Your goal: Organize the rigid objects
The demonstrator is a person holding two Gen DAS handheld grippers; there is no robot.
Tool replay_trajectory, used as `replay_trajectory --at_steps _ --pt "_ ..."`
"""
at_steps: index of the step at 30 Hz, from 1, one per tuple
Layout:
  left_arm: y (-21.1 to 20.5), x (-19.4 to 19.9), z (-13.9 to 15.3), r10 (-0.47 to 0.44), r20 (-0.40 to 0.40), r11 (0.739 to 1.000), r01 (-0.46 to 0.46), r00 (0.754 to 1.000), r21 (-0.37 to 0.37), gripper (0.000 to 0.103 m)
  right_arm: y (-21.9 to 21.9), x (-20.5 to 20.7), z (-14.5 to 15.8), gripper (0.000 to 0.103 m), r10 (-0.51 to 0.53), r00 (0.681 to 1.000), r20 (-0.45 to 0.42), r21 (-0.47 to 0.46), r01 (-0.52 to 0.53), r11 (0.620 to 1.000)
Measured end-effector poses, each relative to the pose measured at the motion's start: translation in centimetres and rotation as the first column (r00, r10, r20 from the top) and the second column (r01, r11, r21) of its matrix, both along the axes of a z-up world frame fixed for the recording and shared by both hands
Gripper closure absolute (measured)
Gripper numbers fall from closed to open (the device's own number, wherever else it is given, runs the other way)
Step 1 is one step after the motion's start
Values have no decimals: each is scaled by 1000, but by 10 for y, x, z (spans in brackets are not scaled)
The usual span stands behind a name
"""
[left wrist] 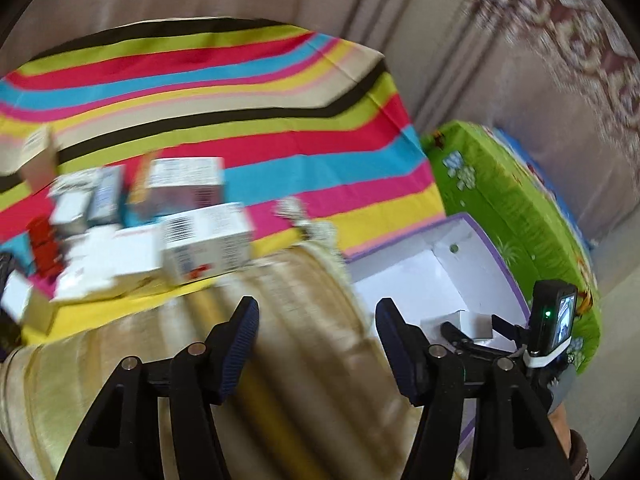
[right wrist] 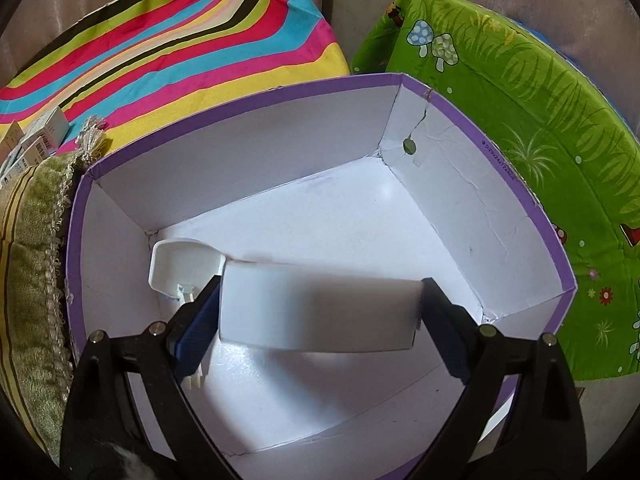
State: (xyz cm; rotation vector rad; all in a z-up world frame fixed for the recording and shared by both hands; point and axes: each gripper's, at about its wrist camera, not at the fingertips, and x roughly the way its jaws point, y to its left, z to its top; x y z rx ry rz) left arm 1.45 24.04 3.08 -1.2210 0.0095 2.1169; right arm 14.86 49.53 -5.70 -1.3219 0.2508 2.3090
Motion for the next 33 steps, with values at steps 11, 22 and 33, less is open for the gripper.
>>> replay_trajectory --at_steps 11,22,33 --pt "-138 -2 4 194 -2 979 -193 981 68 39 -9 1 15 4 11 999 -46 3 -11 1000" --pt "-228 -6 -3 345 -18 936 -342 938 80 39 -63 -22 68 4 144 979 -144 42 -139 989" --pt "-260 -28 -9 426 5 903 -426 905 54 39 -133 -57 74 4 295 947 -124 43 -292 955"
